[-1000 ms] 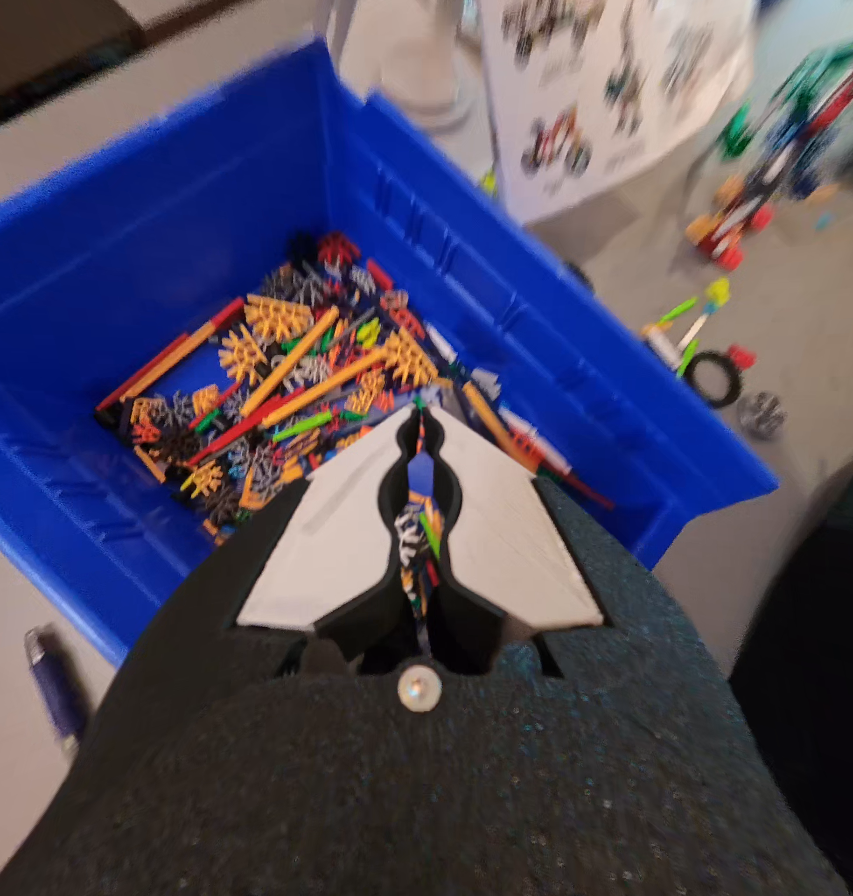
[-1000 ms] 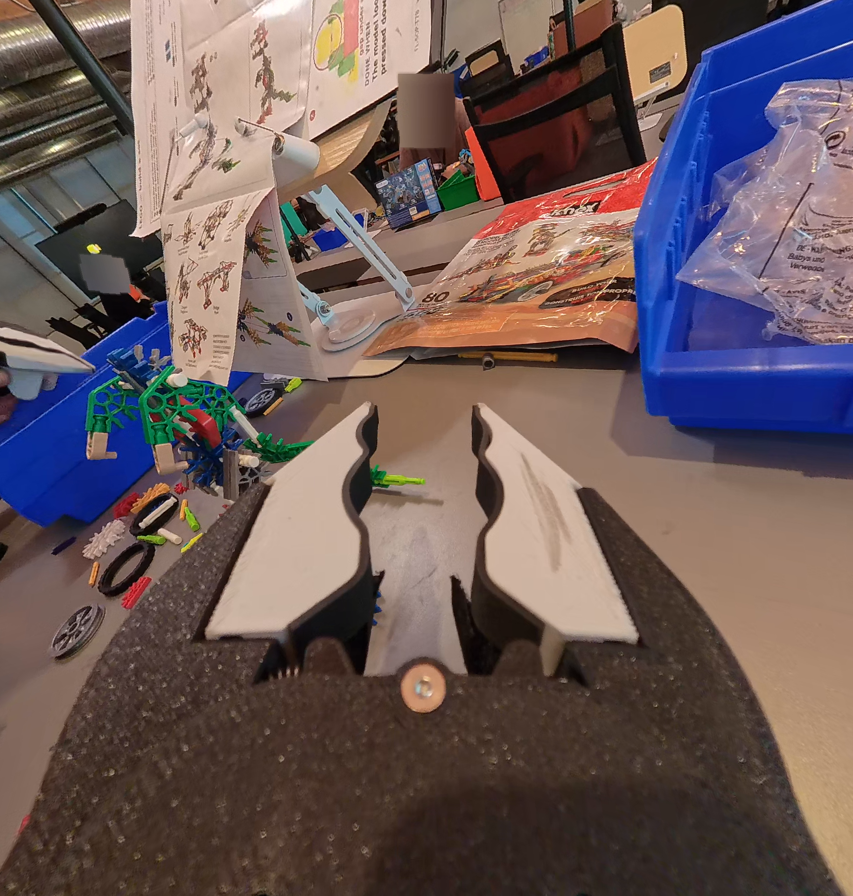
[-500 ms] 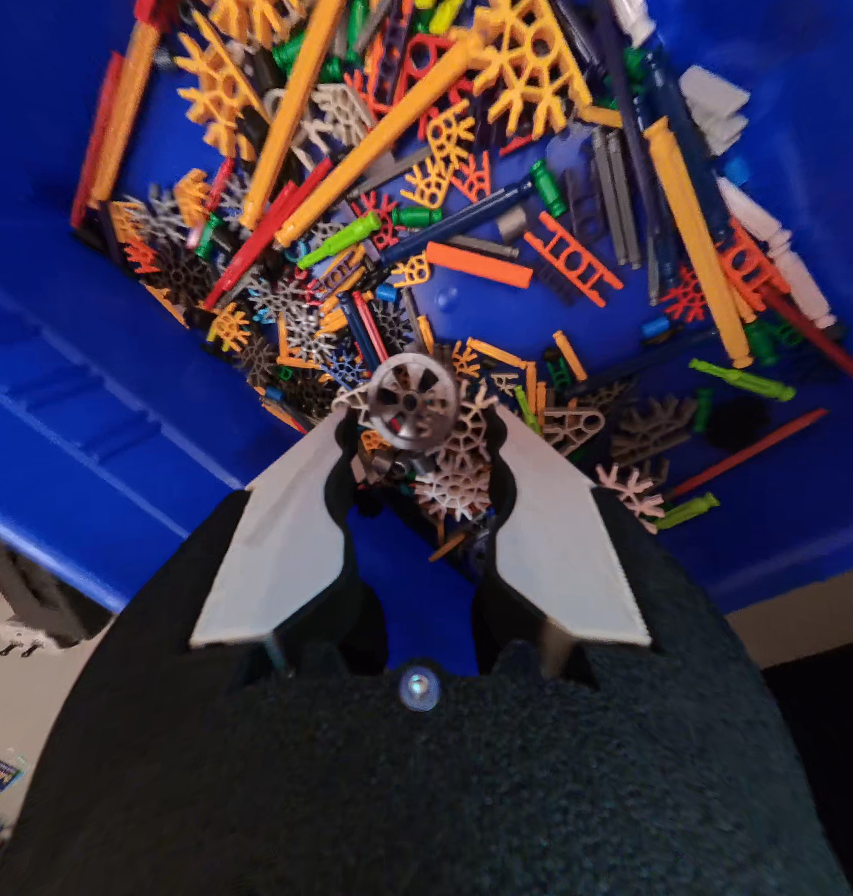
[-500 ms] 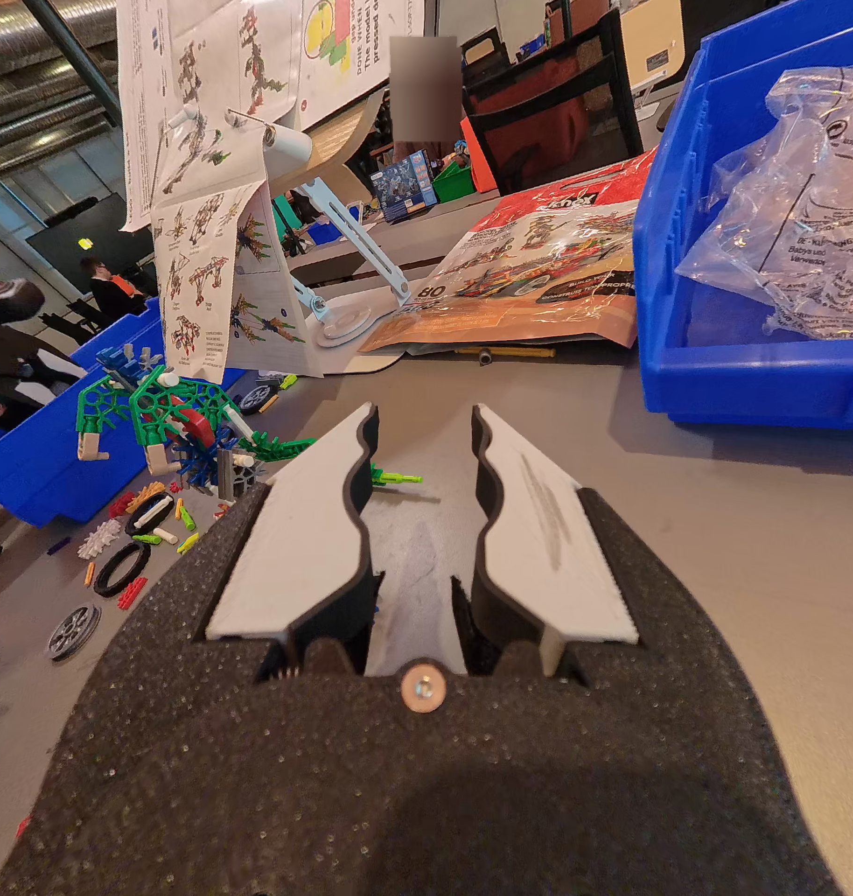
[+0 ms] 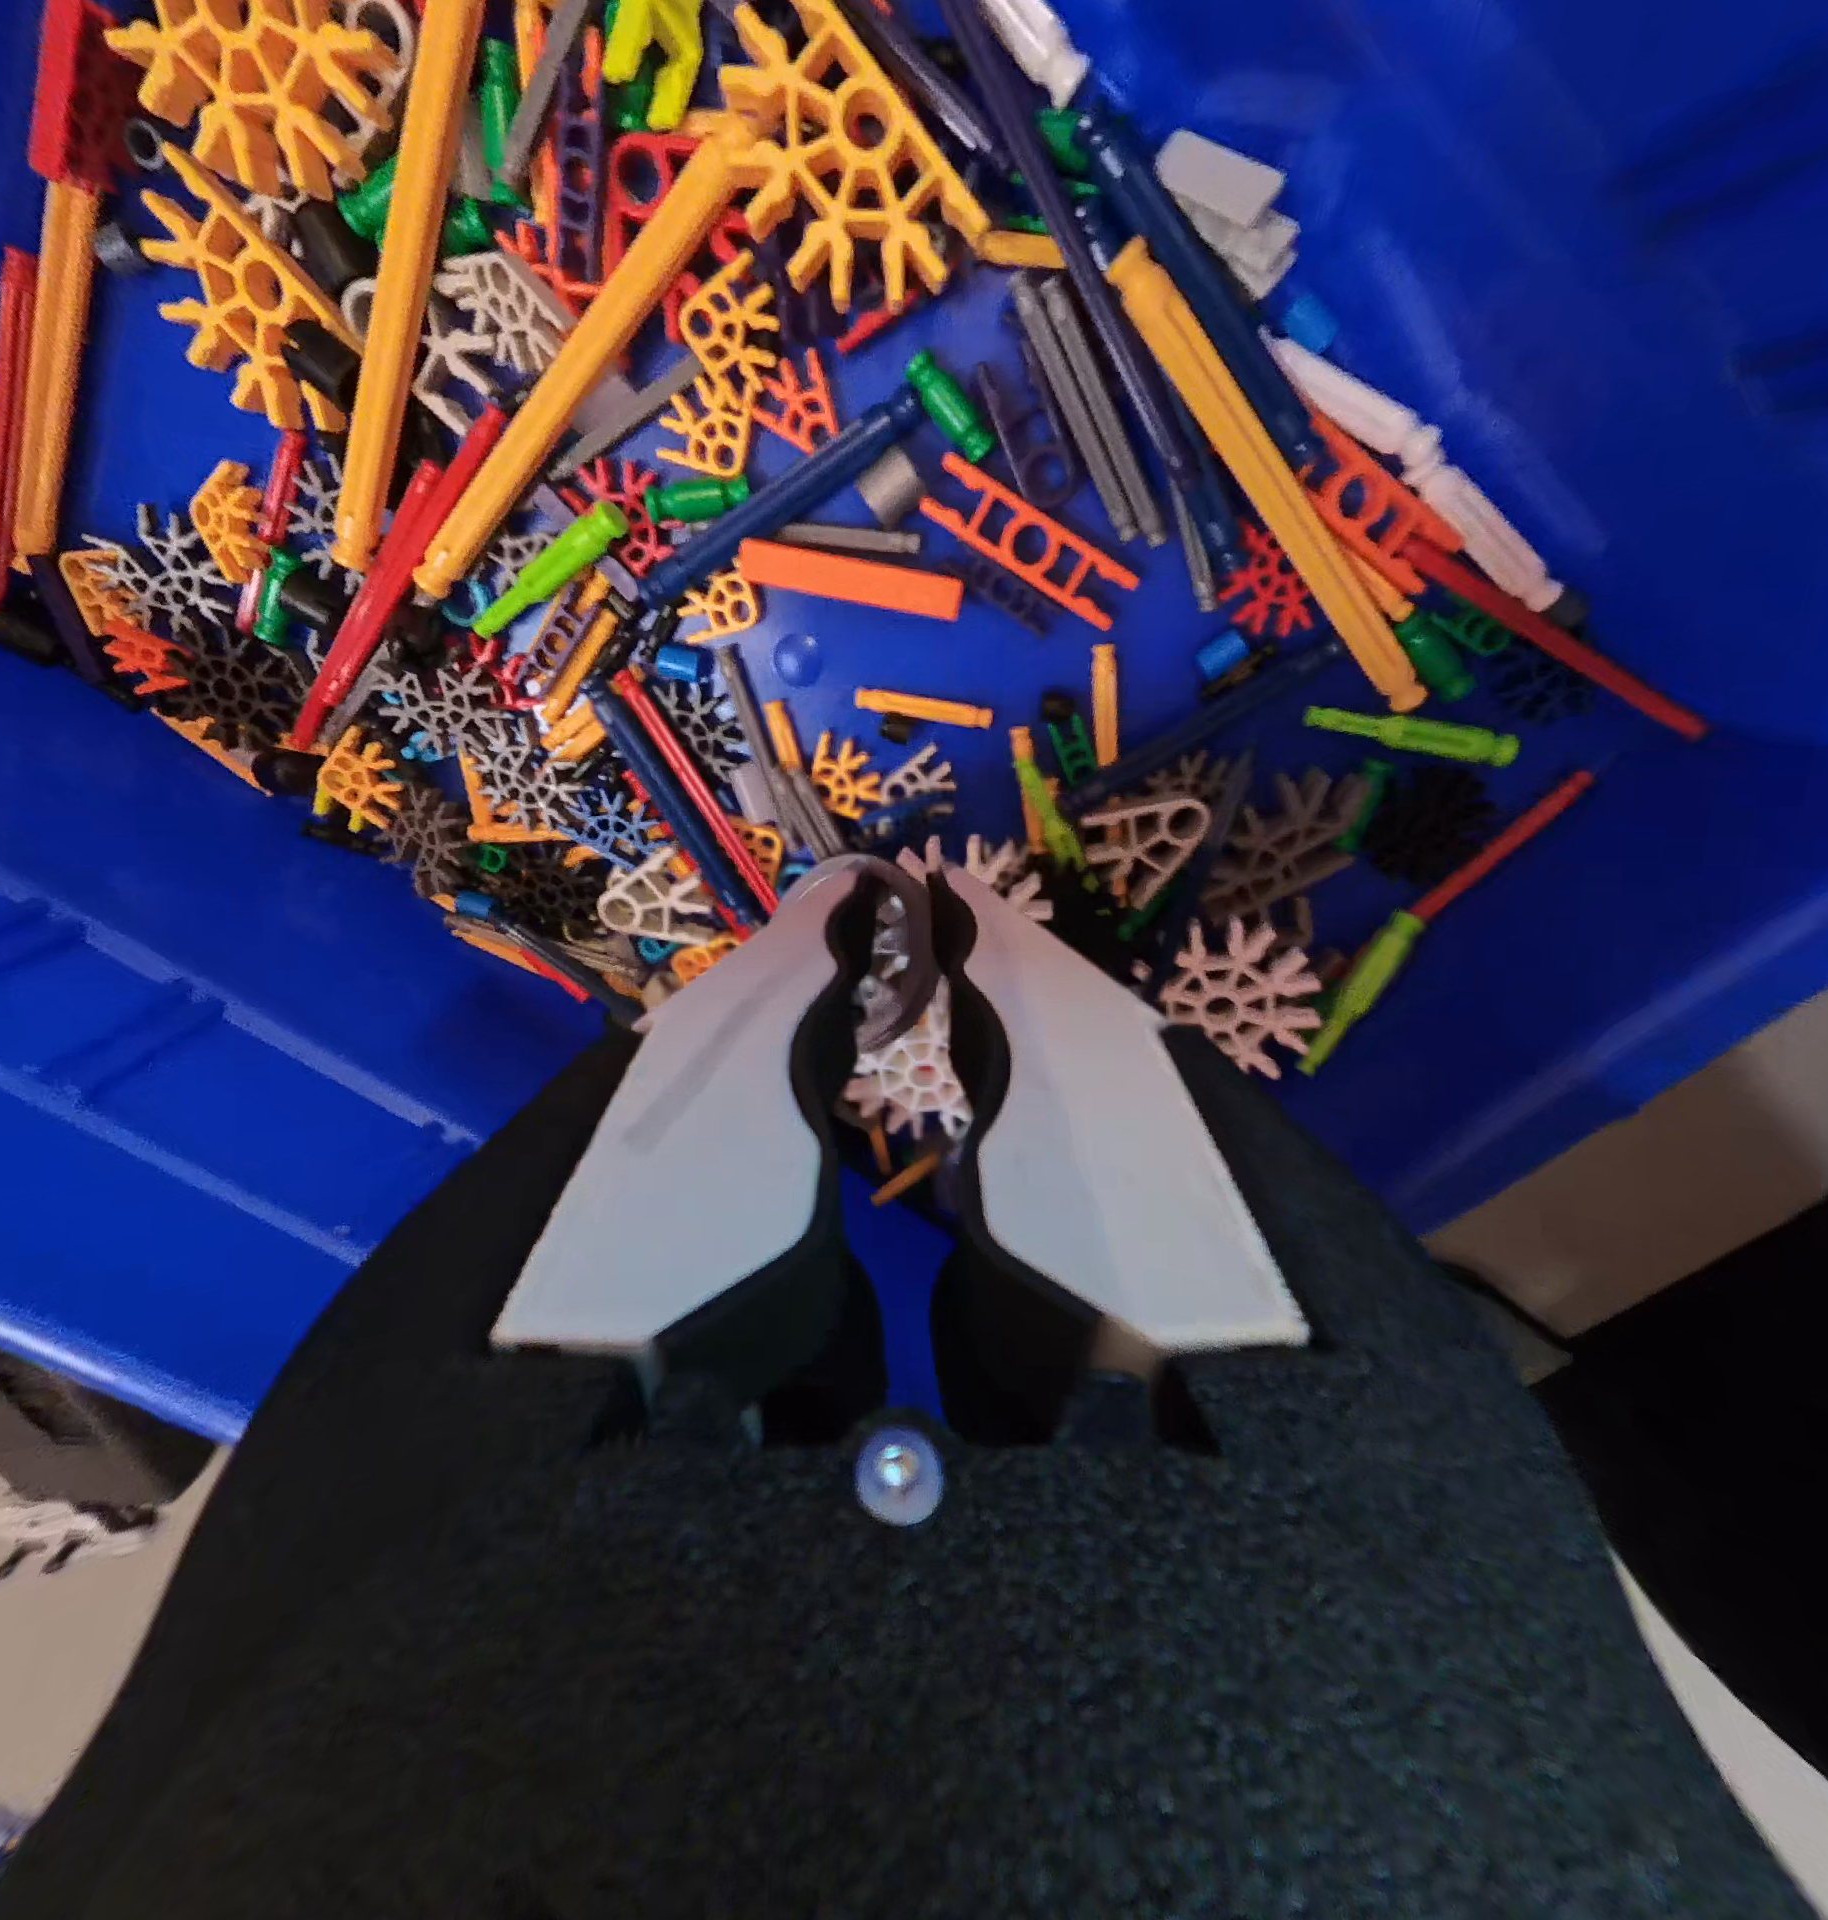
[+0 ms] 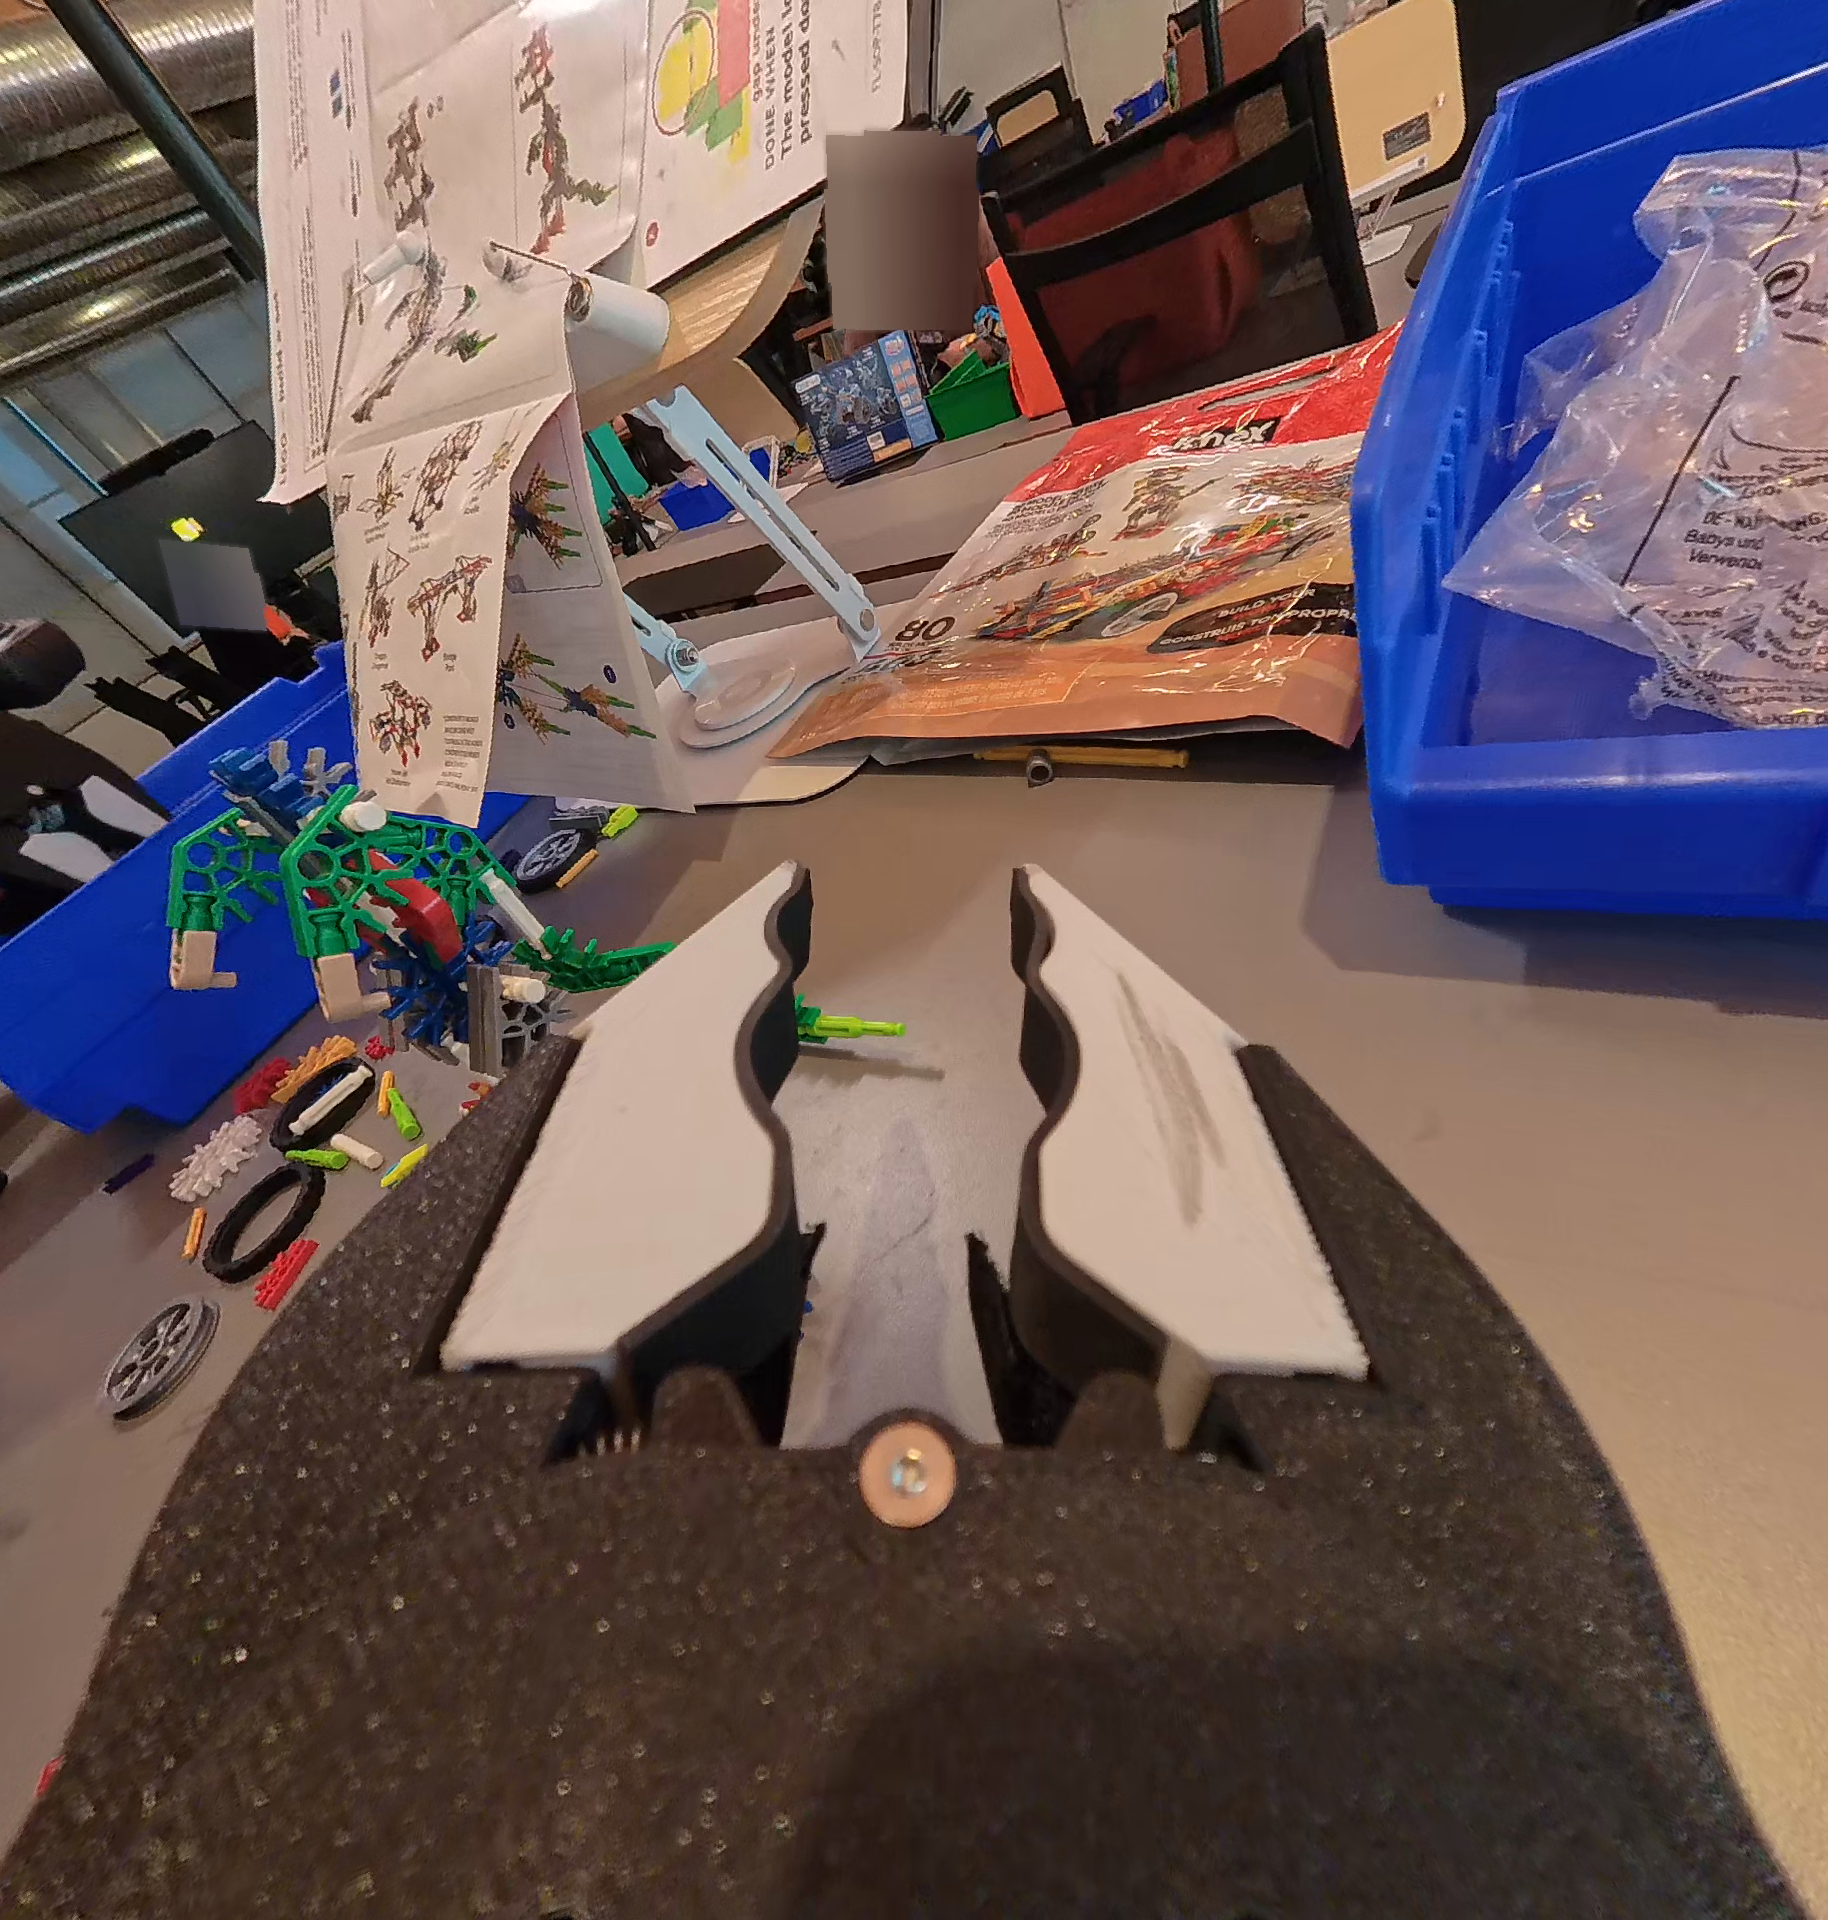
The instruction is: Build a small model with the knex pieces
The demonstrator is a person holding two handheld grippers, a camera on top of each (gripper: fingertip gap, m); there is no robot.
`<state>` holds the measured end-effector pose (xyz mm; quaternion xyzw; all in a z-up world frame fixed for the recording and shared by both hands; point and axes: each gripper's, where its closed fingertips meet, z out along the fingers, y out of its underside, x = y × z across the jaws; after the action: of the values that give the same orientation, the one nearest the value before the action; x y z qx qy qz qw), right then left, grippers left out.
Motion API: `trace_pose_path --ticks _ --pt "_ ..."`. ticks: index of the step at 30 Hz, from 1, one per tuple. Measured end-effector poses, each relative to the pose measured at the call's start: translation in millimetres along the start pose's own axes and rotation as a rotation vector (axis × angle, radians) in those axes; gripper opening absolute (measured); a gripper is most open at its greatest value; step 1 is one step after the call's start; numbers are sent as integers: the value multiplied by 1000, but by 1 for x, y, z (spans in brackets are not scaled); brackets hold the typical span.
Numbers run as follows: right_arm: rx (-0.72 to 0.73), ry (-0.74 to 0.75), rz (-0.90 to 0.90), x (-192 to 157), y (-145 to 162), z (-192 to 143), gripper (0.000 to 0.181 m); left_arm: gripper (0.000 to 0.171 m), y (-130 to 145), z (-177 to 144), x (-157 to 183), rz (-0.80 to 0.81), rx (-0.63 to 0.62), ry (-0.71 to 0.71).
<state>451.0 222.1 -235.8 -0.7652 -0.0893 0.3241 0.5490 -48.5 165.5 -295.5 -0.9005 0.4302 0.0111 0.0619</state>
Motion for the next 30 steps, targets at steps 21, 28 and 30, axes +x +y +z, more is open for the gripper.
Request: trace_pose_path --ticks 21,28,30 --pt "-37 9 4 5 3 5 38 18 29 -44 -3 -106 107 25" --pt "-41 10 4 5 3 5 38 18 29 -42 -25 -76 105 -78" --pt "-41 10 4 5 3 5 38 18 26 -41 -30 -51 100 -100"
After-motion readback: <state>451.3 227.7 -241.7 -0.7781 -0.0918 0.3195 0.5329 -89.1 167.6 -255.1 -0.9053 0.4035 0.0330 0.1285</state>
